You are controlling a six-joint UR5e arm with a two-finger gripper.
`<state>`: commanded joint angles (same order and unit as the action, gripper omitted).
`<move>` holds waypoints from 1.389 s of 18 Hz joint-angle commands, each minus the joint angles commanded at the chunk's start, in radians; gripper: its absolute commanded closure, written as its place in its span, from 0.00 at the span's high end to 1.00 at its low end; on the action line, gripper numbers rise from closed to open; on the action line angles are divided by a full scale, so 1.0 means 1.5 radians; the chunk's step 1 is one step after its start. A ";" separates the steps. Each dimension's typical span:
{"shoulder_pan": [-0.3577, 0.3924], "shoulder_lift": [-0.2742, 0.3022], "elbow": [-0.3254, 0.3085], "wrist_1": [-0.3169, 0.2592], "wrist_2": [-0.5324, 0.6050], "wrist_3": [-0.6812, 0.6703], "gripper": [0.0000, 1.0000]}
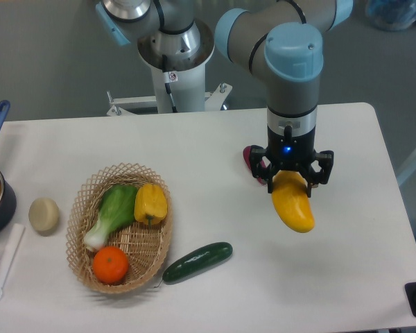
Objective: Place the mango on the table
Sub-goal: 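Carry the held yellow mango with the gripper past the purple sweet potato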
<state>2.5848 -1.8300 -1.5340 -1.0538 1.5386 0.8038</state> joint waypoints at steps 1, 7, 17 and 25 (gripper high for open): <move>0.000 0.001 0.000 -0.001 0.001 0.001 0.43; 0.001 0.000 0.009 -0.004 0.001 0.000 0.43; -0.002 -0.005 -0.017 -0.002 0.008 0.051 0.43; 0.056 -0.005 -0.106 0.005 0.008 0.251 0.43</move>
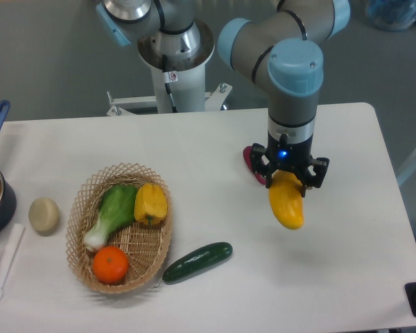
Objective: Place the mango on the table
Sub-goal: 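Carry the held yellow mango with the gripper past the purple sweet potato, then lower the yellow mango toward the table surface with the gripper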
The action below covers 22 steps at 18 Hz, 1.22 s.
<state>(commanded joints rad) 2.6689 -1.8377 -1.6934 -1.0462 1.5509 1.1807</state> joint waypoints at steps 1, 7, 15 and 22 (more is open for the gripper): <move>0.009 -0.001 -0.006 0.000 0.000 0.029 0.43; 0.060 -0.033 -0.033 0.000 0.001 0.134 0.43; 0.122 -0.051 -0.044 0.000 0.012 0.221 0.43; 0.155 -0.056 -0.059 -0.001 0.021 0.210 0.45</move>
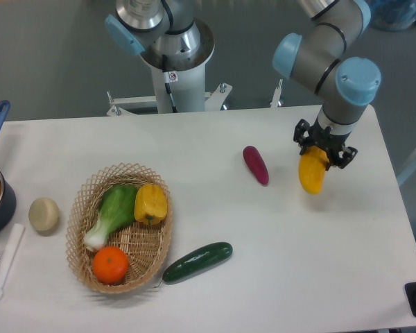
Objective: Place the mango on the table
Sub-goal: 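Lower the yellow mango toward the table surface with the gripper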
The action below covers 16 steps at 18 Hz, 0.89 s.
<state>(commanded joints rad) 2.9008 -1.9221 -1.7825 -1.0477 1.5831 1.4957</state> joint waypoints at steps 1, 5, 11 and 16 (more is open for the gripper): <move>-0.001 -0.004 0.000 0.000 0.000 -0.004 0.45; -0.005 -0.009 -0.001 -0.001 0.001 -0.010 0.51; -0.006 -0.030 0.010 0.001 -0.001 -0.036 0.54; -0.008 -0.037 0.016 0.002 -0.001 -0.044 0.54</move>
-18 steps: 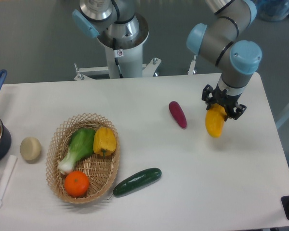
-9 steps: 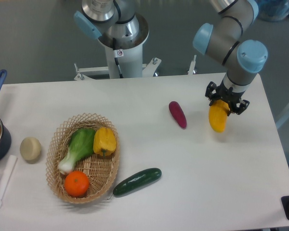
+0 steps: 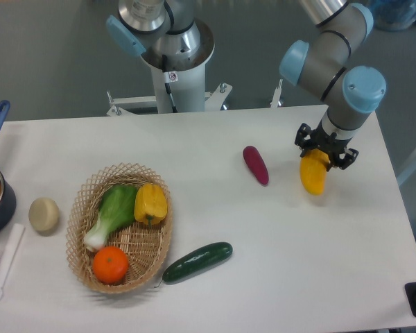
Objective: Place the mango on the table
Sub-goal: 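Lower the yellow mango toward the table surface with the gripper, then open the gripper to release the mango onto the table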
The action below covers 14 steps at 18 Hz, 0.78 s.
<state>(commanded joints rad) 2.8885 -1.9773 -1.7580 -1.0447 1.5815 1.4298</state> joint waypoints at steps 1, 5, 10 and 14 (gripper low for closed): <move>-0.001 -0.002 0.002 0.003 0.000 -0.005 0.54; -0.005 -0.003 0.000 0.013 0.001 -0.006 0.58; -0.008 -0.005 0.002 0.014 0.001 -0.006 0.72; -0.009 -0.005 0.010 0.015 0.001 -0.006 0.88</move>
<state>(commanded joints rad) 2.8747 -1.9850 -1.7427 -1.0216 1.5831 1.4205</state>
